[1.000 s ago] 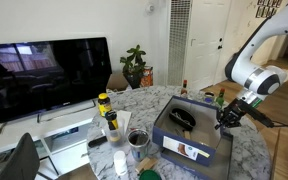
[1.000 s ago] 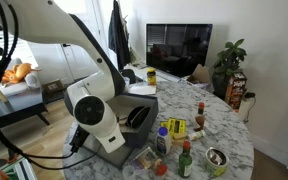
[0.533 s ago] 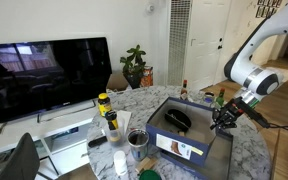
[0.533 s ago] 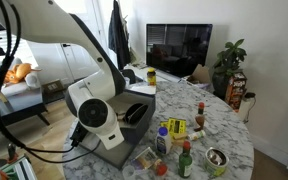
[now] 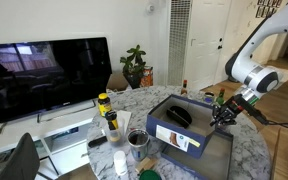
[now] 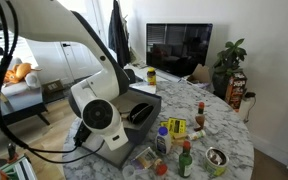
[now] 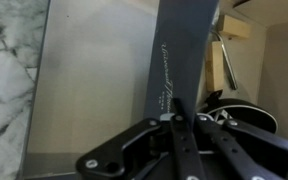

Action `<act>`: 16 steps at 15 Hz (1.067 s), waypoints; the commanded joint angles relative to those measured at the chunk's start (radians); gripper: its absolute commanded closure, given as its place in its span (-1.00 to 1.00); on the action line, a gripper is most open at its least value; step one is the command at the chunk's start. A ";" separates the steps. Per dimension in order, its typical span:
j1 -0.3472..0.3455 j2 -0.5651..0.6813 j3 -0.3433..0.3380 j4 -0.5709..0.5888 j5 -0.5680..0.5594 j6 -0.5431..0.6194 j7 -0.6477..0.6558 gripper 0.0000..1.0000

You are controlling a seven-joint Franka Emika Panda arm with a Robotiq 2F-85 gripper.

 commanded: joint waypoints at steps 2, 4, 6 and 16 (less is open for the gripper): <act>0.006 -0.056 -0.045 -0.009 -0.091 -0.014 0.033 0.99; 0.002 -0.095 -0.056 -0.035 -0.128 -0.017 0.023 0.99; -0.008 -0.085 -0.067 -0.010 -0.154 -0.025 0.023 0.99; -0.022 -0.143 -0.094 -0.036 -0.443 -0.044 0.310 0.99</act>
